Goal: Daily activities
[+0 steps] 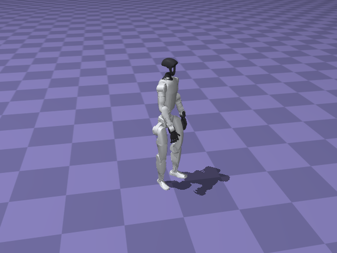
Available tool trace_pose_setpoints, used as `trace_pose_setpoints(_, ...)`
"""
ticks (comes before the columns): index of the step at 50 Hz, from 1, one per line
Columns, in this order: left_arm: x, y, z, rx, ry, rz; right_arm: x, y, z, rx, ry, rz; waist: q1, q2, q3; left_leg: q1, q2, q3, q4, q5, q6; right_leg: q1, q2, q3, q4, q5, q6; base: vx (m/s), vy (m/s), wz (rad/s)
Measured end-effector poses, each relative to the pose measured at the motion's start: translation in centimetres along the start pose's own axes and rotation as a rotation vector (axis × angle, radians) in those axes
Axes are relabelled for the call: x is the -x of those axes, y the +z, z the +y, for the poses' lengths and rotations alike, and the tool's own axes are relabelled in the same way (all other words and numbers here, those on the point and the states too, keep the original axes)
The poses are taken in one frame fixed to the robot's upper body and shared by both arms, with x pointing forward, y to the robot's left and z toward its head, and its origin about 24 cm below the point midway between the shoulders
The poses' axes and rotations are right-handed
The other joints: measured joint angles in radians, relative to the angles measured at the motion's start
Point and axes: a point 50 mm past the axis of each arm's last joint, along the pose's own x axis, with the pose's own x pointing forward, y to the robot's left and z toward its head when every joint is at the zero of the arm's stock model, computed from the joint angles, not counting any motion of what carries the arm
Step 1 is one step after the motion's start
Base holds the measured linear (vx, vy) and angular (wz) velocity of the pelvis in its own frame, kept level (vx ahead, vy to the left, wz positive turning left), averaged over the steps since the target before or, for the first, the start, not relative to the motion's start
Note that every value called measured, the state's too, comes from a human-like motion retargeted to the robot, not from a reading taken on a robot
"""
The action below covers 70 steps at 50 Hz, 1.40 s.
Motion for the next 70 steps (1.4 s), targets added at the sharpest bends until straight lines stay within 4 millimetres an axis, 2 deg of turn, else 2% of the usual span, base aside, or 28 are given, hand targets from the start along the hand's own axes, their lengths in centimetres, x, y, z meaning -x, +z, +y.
trace_pose_setpoints(4, -0.1, -0.1, -0.5, -0.051, -0.016, 0.011, 0.2, 0.0, -0.6, 0.036, -0.025, 0.018, -0.002, 0.004, -0.001, -0.03, 0.001, -0.002, 0.133, -0.074, 0.01, -0.033, -0.018, -0.029, 0.011, 0.012, -0.004, -0.17, -0.08, 0.48)
trace_pose_setpoints(8, -0.2, -0.7, -1.4, -0.066, -0.041, 0.046, 0.2, -0.6, -0.4, 0.05, -0.037, 0.043, -0.063, 0.03, -0.024, 0.036, 0.029, 0.003, 0.343, -0.144, 0.025, -0.072, -0.022, -0.02, 0.03, 0.029, -0.015, -0.19, -0.03, 0.24)
trace_pose_setpoints(13, -0.7, -0.6, -3.1, -0.062, -0.068, 0.046, 0.3, -2.3, -0.1, 0.046, -0.083, 0.076, -0.181, 0.122, -0.065, 0.195, 0.056, -0.09, 0.415, -0.081, -0.027, -0.148, 0.003, -0.004, 0.08, 0.048, -0.045, -0.28, 0.03, -0.01)
trace_pose_setpoints(17, -1.2, 1.5, -3.8, -0.091, -0.066, -0.027, 0.8, -4.1, -0.1, 0.002, -0.138, 0.109, -0.263, 0.194, -0.078, 0.286, 0.046, -0.155, 0.258, -0.064, -0.068, -0.224, 0.009, -0.013, 0.126, 0.076, -0.04, -0.4, 0.12, -0.09)
trace_pose_setpoints(20, -1.4, 4.2, -3.6, -0.121, -0.051, -0.109, 1.1, -5.0, -0.5, -0.044, -0.181, 0.125, -0.307, 0.22, -0.066, 0.317, 0.026, -0.157, 0.106, -0.104, -0.061, -0.273, -0.006, -0.022, 0.134, 0.118, -0.009, -0.5, 0.18, -0.07)
trace_pose_setpoints(25, -1.2, 8.4, -2.1, -0.175, 0.009, -0.236, 1.3, -5.0, -1.1, -0.106, -0.215, 0.112, -0.339, 0.215, -0.025, 0.31, -0.019, -0.078, -0.056, -0.161, -0.028, -0.314, -0.041, -0.044, 0.066, 0.184, 0.054, -0.57, 0.21, -0.14)
trace_pose_setpoints(29, -0.8, 9.3, -0.9, -0.195, 0.051, -0.265, 1.1, -4.2, -1.1, -0.119, -0.202, 0.083, -0.341, 0.203, 0.007, 0.272, -0.039, -0.035, -0.099, -0.157, -0.016, -0.323, -0.06, -0.011, 0.045, 0.125, 0.083, -0.57, 0.19, -0.19)
trace_pose_setpoints(33, -0.7, 7.9, -0.2, -0.199, 0.078, -0.227, 1.1, -3.5, -1.4, -0.099, -0.196, 0.055, -0.333, 0.195, 0.022, 0.231, -0.043, -0.011, -0.116, -0.139, -0.003, -0.317, -0.083, 0.007, 0.206, 0.028, 0.07, -0.51, 0.14, -0.17)
trace_pose_setpoints(40, -0.3, 2.6, 0.1, -0.121, 0.099, -0.088, 1.5, -2.9, -2.5, -0.072, -0.227, 0.017, -0.273, 0.156, 0.007, 0.147, -0.046, 0.023, -0.086, -0.115, 0.013, -0.195, -0.111, 0.057, 0.557, -0.188, 0.023, -0.43, 0.08, -0.1)
trace_pose_setpoints(44, 0.3, -0.5, 0.3, -0.039, 0.121, -0.019, 1.6, -2.9, -2.5, -0.094, -0.243, -0.006, -0.209, 0.104, -0.021, 0.073, -0.05, 0.048, -0.035, -0.105, 0.022, -0.049, -0.091, 0.088, 0.499, -0.201, 0.044, -0.35, -0.01, -0.15)
trace_pose_setpoints(49, 1.2, -3.1, 0.9, 0.061, 0.169, 0.026, 1.6, -1.7, -2.7, -0.112, -0.262, -0.065, -0.125, 0.041, -0.04, -0.047, -0.029, 0.097, 0.078, -0.106, 0.016, 0.094, -0.035, 0.102, 0.215, -0.179, 0.062, -0.31, -0.09, -0.28)
trace_pose_setpoints(53, 1.4, -3.9, 0.6, 0.116, 0.179, 0.022, 1.7, 0.0, -3.4, -0.094, -0.281, -0.13, -0.09, 0.023, -0.032, -0.132, 0.014, 0.133, 0.171, -0.1, 0.0, 0.121, 0.005, 0.103, 0.063, -0.184, 0.044, -0.3, -0.14, -0.21)
trace_pose_setpoints(59, 1.2, -4.4, -1.6, 0.141, 0.123, 0.002, 1.8, 1.5, -3.7, -0.063, -0.28, -0.188, -0.079, 0.03, -0.019, -0.182, 0.054, 0.156, 0.176, -0.005, -0.039, 0.102, 0.041, 0.102, -0.005, -0.143, 0.025, -0.26, -0.13, -0.04)
trace_pose_setpoints(65, 1.1, -4.5, -3.4, 0.109, 0.047, -0.008, 1.6, 1.3, -3.2, -0.045, -0.245, -0.173, -0.072, 0.044, -0.011, -0.195, 0.059, 0.145, 0.099, 0.07, -0.055, 0.068, 0.055, 0.093, -0.022, -0.1, 0.009, -0.22, -0.1, 0.09)
trace_pose_setpoints(70, 1.0, -4.5, -3.9, 0.073, 0.003, 0.009, 1.3, 0.4, -2.8, -0.026, -0.222, -0.113, -0.058, 0.054, -0.004, -0.202, 0.049, 0.089, 0.099, 0.03, -0.043, 0.027, 0.048, 0.092, -0.01, -0.071, 0.002, -0.2, -0.04, 0.05)
